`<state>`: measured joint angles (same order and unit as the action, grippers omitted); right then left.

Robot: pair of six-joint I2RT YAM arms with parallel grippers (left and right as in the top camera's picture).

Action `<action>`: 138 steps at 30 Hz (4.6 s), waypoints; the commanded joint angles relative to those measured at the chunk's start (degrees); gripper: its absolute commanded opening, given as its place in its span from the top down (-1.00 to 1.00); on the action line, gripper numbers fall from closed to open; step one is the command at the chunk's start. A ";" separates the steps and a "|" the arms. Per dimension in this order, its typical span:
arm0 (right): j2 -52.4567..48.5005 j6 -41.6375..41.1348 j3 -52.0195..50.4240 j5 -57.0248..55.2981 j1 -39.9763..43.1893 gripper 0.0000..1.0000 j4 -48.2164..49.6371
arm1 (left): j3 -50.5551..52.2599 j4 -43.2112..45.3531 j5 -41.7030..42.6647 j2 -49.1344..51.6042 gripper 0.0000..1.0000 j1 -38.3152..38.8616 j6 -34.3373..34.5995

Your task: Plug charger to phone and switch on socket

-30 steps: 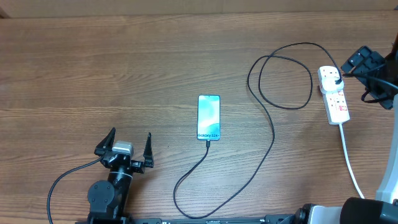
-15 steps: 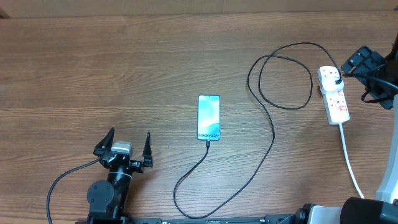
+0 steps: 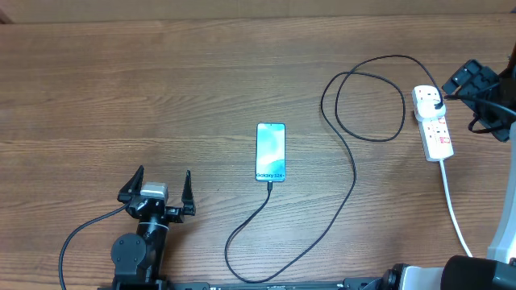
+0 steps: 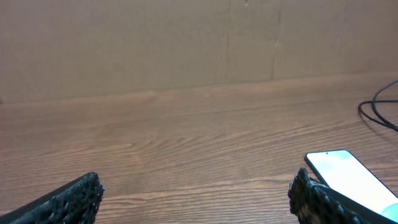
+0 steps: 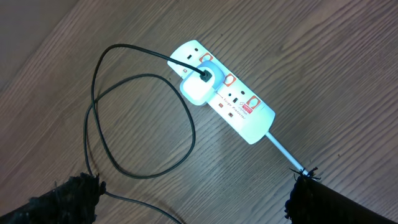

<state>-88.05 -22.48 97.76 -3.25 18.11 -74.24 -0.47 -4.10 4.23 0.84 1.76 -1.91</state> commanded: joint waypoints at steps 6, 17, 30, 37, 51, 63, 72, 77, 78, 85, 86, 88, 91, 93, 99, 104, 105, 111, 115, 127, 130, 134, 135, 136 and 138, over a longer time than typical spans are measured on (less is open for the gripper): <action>0.28 -0.42 -0.20 -0.55 -0.11 -1.00 0.20 | 0.22 -0.15 -0.17 -0.68 -0.99 -0.22 -0.68; 0.28 -0.42 -0.20 -0.55 -0.11 -1.00 0.20 | 0.22 -0.15 -0.17 -0.68 -0.99 -0.22 -0.68; 0.28 -0.42 -0.20 -0.55 -0.11 -1.00 0.20 | 0.22 -0.15 -0.17 -0.68 -0.98 -0.22 -0.68; 0.28 -0.42 -0.20 -0.55 -0.11 -1.00 0.20 | 0.22 -0.15 -0.17 -0.68 -0.99 -0.22 -0.68; 0.28 -0.44 -0.20 -0.55 -0.11 -1.00 0.20 | 0.20 -0.15 -0.17 -0.68 -0.98 -0.22 -0.68; 0.28 -0.42 -0.20 -0.55 -0.11 -1.00 0.20 | 0.22 -0.15 -0.17 -0.68 -0.99 -0.22 -0.68; 0.28 -0.02 -0.20 -0.57 -0.09 -1.00 0.20 | 0.22 -0.15 -0.20 -0.68 -0.99 -0.22 -0.68; 0.28 -0.04 -0.20 -0.55 -0.11 -1.00 0.46 | 0.22 -0.15 -0.17 -0.68 -0.99 -0.22 -0.68; 0.28 -0.04 -0.20 -0.55 -0.11 -1.00 0.44 | 0.20 -0.15 -0.20 -0.68 -0.99 -0.22 -0.68; 0.28 -0.07 -0.20 0.83 -0.11 -1.00 1.90 | 0.22 -0.15 -0.20 -0.68 -0.98 -0.22 -0.68; 0.28 -0.07 -0.20 1.81 -0.11 -1.00 2.69 | 0.22 -0.15 -0.20 -0.68 -0.98 -0.22 -0.68; 0.31 -0.07 -0.20 3.56 -0.11 -1.00 4.15 | 0.22 -0.15 -0.20 -0.68 -0.99 -0.22 -0.68; 0.55 -0.07 -0.20 6.08 -0.11 -0.99 5.27 | 0.22 -0.15 -0.17 -0.68 -0.99 -0.22 -0.68; 0.79 -0.07 -0.20 7.04 -0.11 -1.00 5.42 | 0.22 -0.15 -0.20 -0.68 -0.99 -0.22 -0.68; 2.16 -0.07 -0.31 7.65 -2.43 -1.00 6.93 | 0.22 -0.15 -0.20 -0.68 -0.99 -0.22 -0.68; 3.28 -0.04 -0.31 7.58 -6.56 -0.99 11.32 | 0.20 -0.15 -0.17 -0.68 -0.98 -0.22 -0.68; 3.56 -0.04 -0.31 7.41 -7.37 -1.00 12.17 | 0.22 -0.15 -0.17 -0.68 -0.99 -0.22 -0.68; 4.31 -0.02 -0.31 6.75 -10.88 -1.00 15.98 | 0.22 -0.15 -0.17 -0.68 -0.98 -0.22 -0.68; 4.44 -0.02 -0.31 6.25 -12.04 -1.00 17.00 | 0.22 -0.15 -0.20 -0.68 -0.99 -0.22 -0.68; 11.10 -0.09 -14.53 7.61 -12.37 -1.00 29.18 | 0.22 -0.15 -0.20 -0.68 -0.99 -0.22 -0.68; 14.67 -0.07 -21.90 9.44 -12.37 -1.00 36.46 | 0.20 -0.15 -0.20 -0.68 -0.99 -0.22 -0.68; 18.86 -0.04 -29.99 10.01 -12.37 -1.00 43.74 | 0.20 -0.15 -0.20 -0.68 -0.99 -0.22 -0.68; 19.87 -0.04 -31.93 10.01 -12.37 -1.00 45.42 | 0.22 -0.15 -0.17 -0.68 -0.98 -0.22 -0.68; 20.90 -0.04 -33.90 10.01 -12.37 -1.00 47.21 | 0.20 -0.15 -0.20 -0.68 -0.99 -0.22 -0.68; 22.88 -0.02 -37.90 10.40 -12.37 -1.00 50.88 | 0.22 -0.15 -0.17 -0.68 -0.99 -0.22 -0.68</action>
<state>-68.45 -22.46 64.05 6.20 5.96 -26.48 -0.47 -4.10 4.23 0.84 1.76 -1.91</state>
